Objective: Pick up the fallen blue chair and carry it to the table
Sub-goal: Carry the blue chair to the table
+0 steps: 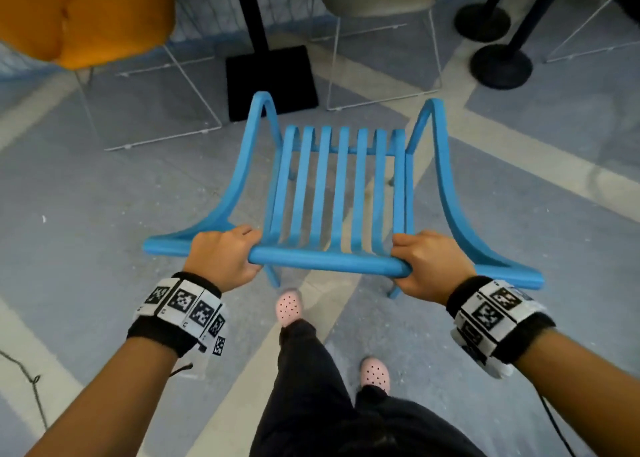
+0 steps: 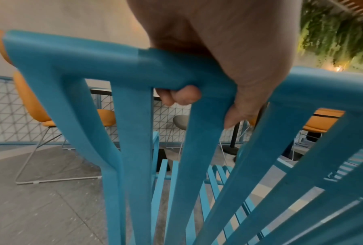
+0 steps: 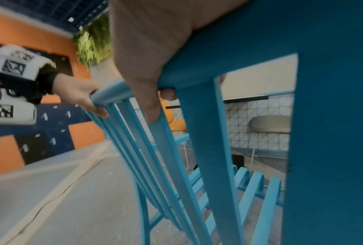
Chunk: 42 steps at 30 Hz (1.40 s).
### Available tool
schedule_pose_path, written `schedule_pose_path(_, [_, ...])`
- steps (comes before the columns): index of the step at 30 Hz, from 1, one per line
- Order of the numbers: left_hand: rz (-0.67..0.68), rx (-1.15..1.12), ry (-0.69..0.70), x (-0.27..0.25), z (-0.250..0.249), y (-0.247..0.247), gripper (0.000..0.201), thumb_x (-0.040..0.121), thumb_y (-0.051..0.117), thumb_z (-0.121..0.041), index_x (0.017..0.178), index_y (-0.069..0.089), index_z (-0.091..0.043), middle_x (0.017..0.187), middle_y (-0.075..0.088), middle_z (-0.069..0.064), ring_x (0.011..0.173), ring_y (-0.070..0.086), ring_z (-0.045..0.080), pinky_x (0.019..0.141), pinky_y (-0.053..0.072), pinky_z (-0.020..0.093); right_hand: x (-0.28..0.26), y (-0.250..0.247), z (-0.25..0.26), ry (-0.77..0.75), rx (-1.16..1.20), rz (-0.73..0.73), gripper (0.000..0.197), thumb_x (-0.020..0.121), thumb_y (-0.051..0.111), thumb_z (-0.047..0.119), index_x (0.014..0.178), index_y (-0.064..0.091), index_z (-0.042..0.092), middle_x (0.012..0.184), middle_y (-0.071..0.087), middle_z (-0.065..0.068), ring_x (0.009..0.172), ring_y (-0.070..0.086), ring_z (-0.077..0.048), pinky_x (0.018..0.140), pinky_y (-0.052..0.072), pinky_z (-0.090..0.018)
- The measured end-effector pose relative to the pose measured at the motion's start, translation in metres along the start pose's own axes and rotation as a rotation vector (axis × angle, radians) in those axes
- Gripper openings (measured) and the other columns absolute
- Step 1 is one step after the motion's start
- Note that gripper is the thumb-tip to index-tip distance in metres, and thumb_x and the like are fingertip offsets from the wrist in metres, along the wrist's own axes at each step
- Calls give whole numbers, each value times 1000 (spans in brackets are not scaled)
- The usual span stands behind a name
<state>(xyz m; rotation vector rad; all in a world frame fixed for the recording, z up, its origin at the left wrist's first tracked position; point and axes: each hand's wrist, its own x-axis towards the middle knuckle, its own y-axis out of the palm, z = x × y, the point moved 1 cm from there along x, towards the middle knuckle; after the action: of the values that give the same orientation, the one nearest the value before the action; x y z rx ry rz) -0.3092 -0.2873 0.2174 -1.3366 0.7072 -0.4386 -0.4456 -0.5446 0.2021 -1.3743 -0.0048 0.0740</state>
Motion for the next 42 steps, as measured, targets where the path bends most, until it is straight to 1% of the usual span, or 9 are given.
schedule_pose_path(2, [-16,-12,-33,15,24,-2,36,37,88,-30,55,61,-15,46,62,1,30,57,25,49,2,8,35,-2,1,-31,-51,27,28,47,82,21,46,55,15,49,54,-2,35,50,-27,38,11,-12])
schedule_pose_path(5, [-21,-33,-69,42,66,2,36,36,86,-32,53,59,-18,45,61,-1,30,57,24,45,7,11,87,-1,8,-73,-138,8,32,43,86,27,44,55,15,47,53,-1,34,50,-25,36,30,-18])
schedule_pose_path(13, [-83,-99,-70,115,166,-3,19,39,62,-38,48,54,-24,43,58,-3,27,55,17,38,8,13,222,-2,7,-196,-179,-146,21,59,61,32,45,56,17,46,52,0,35,49,-25,64,32,-23])
schedule_pose_path(20, [-154,-159,-158,176,217,-8,21,37,63,-36,49,52,-22,43,59,-5,29,56,19,50,-3,9,324,-6,-12,-284,-215,-138,23,63,53,38,49,58,20,48,55,2,38,50,-22,62,30,-26])
schedule_pose_path(24, [-118,-164,-206,210,239,-12,19,66,58,-36,73,59,-19,72,67,-2,60,68,28,46,26,23,377,-19,-25,-236,-218,-57,26,64,49,44,51,57,23,45,53,2,37,50,-23,60,24,-30])
schedule_pose_path(30, [-47,-171,-407,241,264,-24,37,75,62,-50,104,62,-26,113,64,-3,109,57,25,94,40,39,406,-33,-40,244,-19,-19,45,70,71,48,95,60,12,92,65,-12,90,60,-32,75,44,-40])
schedule_pose_path(34, [37,-163,-500,239,267,-29,35,77,57,-55,93,63,-24,92,71,1,91,63,23,89,44,35,404,-42,-50,252,9,94,28,77,66,43,81,65,14,88,70,-13,93,57,-32,79,43,-38])
schedule_pose_path(39, [-15,-191,-496,232,262,-28,34,75,59,-56,70,48,-24,64,52,-5,67,48,19,68,31,28,393,-35,-46,295,-24,136,20,83,59,31,72,45,23,75,53,0,98,52,-29,81,35,-36])
schedule_pose_path(42, [-130,-266,-458,229,256,-24,43,66,62,-57,58,44,-19,44,32,-9,56,43,20,64,26,29,386,-34,-46,296,-6,112,21,82,60,29,70,45,22,79,64,-5,95,52,-30,82,35,-38])
